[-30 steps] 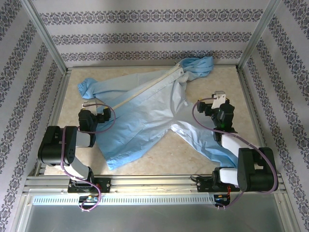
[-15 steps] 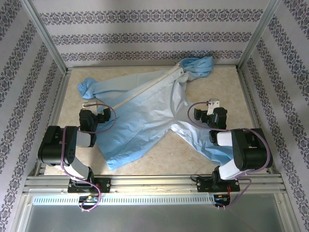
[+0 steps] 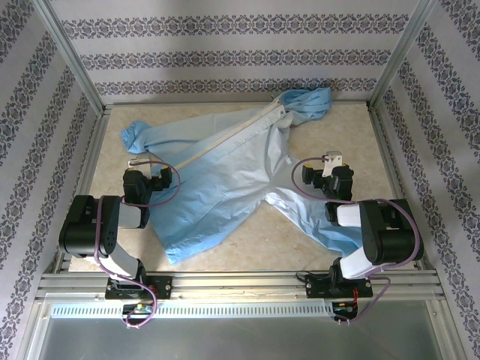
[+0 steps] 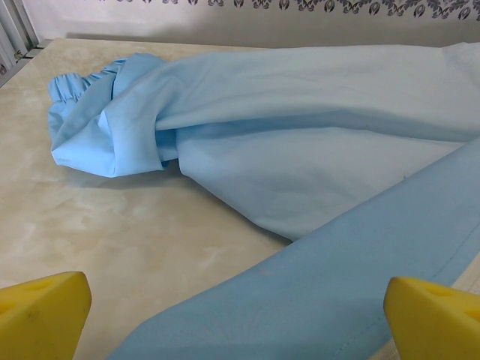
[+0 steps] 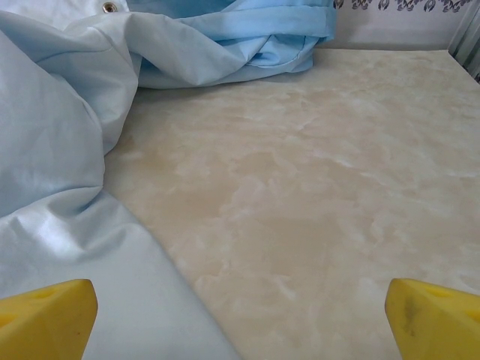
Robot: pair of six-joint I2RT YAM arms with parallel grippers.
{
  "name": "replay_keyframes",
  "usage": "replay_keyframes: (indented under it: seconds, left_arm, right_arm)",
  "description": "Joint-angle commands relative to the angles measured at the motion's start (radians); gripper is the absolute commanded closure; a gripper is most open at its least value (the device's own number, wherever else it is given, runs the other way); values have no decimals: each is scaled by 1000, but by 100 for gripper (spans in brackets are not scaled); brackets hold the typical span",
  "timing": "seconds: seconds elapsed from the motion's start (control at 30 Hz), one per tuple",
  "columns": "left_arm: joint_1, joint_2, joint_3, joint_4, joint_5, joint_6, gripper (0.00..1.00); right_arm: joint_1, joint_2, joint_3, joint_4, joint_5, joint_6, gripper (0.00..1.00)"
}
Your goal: Zip up the jacket
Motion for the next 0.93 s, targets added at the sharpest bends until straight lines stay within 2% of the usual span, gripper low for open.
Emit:
replay_keyframes:
  seconds: [0.0, 0.8, 0.9]
  left_arm:
    - [-8, -5, 12, -5, 4, 18, 0]
    - [-8, -4, 14, -9, 9, 20, 1]
    - [-8, -3, 24, -29, 45, 35, 1]
  right_arm:
    - [0, -2, 16, 41, 13, 19, 2]
    - [20, 0, 13, 50, 32, 2, 2]
    - [13, -3, 12, 50, 24, 7, 2]
